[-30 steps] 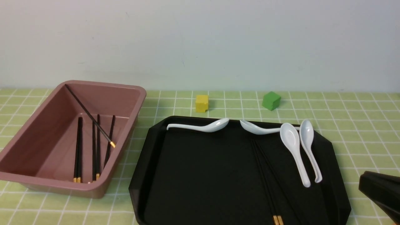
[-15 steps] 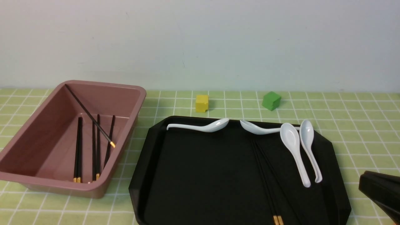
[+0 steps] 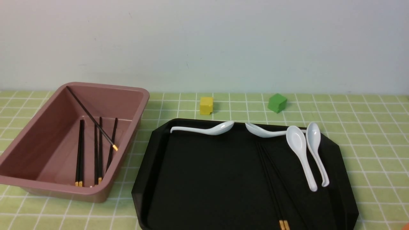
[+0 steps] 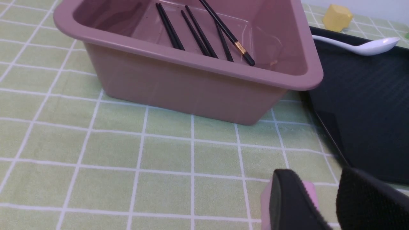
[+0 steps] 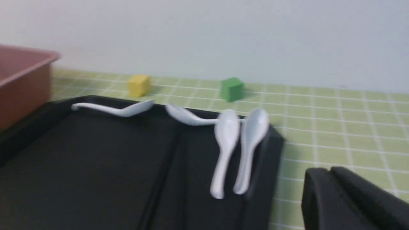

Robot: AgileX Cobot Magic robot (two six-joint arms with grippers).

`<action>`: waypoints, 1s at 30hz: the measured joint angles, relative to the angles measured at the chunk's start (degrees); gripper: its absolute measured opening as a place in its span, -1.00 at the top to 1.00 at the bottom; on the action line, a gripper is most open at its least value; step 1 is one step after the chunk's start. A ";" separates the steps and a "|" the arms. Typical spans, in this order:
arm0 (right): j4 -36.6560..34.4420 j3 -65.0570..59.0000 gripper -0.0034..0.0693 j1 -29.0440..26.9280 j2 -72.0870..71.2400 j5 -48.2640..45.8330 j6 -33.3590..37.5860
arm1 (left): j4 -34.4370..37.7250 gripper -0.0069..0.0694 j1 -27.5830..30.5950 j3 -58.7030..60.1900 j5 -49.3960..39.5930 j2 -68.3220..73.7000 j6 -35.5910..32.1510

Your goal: On green tablecloth take chopsticks from black tray and put them in box.

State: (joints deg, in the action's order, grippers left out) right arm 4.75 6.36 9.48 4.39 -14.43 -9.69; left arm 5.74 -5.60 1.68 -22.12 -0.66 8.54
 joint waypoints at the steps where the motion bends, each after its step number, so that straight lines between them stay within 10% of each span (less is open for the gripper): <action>1: 0.00 -1.52 0.76 -2.56 -1.45 -0.28 0.01 | 0.00 0.19 0.00 0.00 0.00 0.00 0.00; 8: -0.05 -7.74 0.73 -11.06 -4.95 -2.70 0.01 | 0.00 0.19 0.00 0.00 0.00 0.00 0.00; 30: -0.44 -7.46 0.67 -5.16 -4.95 -6.30 0.07 | 0.05 0.19 0.00 0.00 0.00 0.00 0.00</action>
State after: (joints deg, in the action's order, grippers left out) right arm 4.31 -1.10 4.33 -0.56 -20.73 -9.62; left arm 5.79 -5.60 1.68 -22.12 -0.66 8.54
